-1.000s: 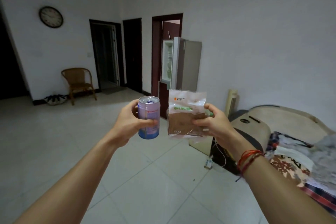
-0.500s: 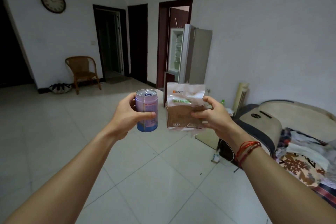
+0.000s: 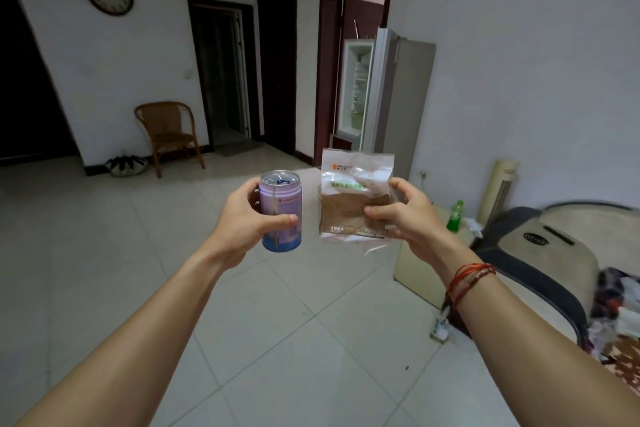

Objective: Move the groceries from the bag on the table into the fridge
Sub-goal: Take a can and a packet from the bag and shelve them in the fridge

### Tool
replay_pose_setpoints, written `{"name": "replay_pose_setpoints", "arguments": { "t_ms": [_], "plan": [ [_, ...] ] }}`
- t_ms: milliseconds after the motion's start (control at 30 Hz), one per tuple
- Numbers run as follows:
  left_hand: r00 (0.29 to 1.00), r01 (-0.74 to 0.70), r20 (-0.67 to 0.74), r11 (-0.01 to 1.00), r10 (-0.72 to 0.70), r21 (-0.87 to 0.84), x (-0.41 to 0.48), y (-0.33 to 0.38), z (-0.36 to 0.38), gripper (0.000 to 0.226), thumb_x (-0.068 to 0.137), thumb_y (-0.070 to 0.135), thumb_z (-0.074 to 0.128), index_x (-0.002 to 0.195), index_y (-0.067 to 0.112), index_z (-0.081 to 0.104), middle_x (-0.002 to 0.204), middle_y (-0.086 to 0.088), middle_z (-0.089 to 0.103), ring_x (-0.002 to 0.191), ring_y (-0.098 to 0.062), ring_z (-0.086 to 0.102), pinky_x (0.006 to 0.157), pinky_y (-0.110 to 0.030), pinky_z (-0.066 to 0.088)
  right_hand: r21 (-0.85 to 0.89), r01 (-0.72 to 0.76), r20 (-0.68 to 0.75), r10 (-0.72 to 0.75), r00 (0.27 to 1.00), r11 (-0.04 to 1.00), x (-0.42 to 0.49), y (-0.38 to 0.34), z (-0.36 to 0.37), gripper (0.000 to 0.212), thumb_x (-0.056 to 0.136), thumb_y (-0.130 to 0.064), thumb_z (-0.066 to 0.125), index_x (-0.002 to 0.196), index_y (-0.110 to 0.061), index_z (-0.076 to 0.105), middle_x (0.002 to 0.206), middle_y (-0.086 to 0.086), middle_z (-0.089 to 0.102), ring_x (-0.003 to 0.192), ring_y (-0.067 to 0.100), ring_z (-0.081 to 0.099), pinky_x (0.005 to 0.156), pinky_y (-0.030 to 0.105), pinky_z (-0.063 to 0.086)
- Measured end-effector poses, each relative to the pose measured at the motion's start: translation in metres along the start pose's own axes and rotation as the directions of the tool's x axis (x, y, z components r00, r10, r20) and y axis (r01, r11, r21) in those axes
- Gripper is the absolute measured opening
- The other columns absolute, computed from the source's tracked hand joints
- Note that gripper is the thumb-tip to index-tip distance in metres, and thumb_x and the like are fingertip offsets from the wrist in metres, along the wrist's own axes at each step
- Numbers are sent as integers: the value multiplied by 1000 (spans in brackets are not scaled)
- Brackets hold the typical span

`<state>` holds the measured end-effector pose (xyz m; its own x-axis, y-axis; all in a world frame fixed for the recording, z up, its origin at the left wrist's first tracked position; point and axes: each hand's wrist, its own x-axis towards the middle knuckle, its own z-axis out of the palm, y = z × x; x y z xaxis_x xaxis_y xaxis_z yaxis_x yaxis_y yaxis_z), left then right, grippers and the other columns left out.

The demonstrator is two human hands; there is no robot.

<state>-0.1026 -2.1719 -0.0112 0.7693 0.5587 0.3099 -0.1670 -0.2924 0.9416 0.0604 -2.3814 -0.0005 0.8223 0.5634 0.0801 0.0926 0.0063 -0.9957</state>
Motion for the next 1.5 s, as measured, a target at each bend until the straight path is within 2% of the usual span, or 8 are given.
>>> {"name": "replay_pose_setpoints", "arguments": {
  "t_ms": [333,467,567,667,833,933,1267,1500],
  "plan": [
    [999,11,-44,1000,-10,3,153,-42,-5,65,65,0,86,120,20,59,107,6,70,98,-9,67,68,-22,57,-12,-8,34,9,999,1000,165,7,13,46,75,10,80,105,-23,66,103,10,74,85,24,74,77,42,62],
    [999,14,-36,1000,-14,9,206,-68,-17,65,65,1,87,119,21,58,108,6,70,99,-9,67,68,-20,56,-15,-19,57,20,998,1000,220,12,29,47,77,11,78,114,-15,65,102,13,73,81,24,74,61,28,58],
    [999,13,-34,1000,-13,8,250,-90,-32,63,66,3,86,118,24,58,108,8,69,101,-10,65,68,-21,57,3,-14,58,14,998,1000,265,17,50,41,80,17,72,107,-13,63,73,0,68,66,20,69,41,16,44],
    [1000,-4,-26,1000,5,13,303,-113,-53,66,67,5,87,123,20,57,111,7,68,103,-11,65,72,-23,57,13,1,59,-1,998,1000,313,19,77,43,81,18,71,104,-17,61,55,-10,63,57,15,66,37,14,39],
    [1000,-10,1,1000,10,-14,396,-133,-81,61,67,3,87,114,28,58,106,10,69,97,-4,66,66,-18,55,7,-3,5,3,1000,1000,397,11,113,46,80,11,75,102,-27,62,94,8,70,73,20,70,41,18,44],
    [999,-23,29,999,24,-23,445,-144,-95,62,67,3,86,115,29,58,108,10,69,99,-6,66,67,-19,55,14,1,-25,-1,1000,1000,443,10,130,47,79,8,78,103,-30,62,105,5,70,82,20,72,53,23,54],
    [997,-3,71,999,6,-32,581,-200,-110,60,66,-1,85,112,28,58,105,9,70,93,-1,67,65,-15,54,-11,-23,-77,22,997,1000,582,28,158,44,81,5,79,116,-17,64,106,11,72,77,20,71,44,20,48],
    [997,1,78,1000,0,-5,705,-250,-108,62,66,0,86,111,31,58,105,9,70,97,-9,66,65,-17,54,-99,-11,-67,4,998,995,717,48,164,37,78,8,76,107,-10,62,94,5,71,79,22,71,69,42,59]
  ]
}}
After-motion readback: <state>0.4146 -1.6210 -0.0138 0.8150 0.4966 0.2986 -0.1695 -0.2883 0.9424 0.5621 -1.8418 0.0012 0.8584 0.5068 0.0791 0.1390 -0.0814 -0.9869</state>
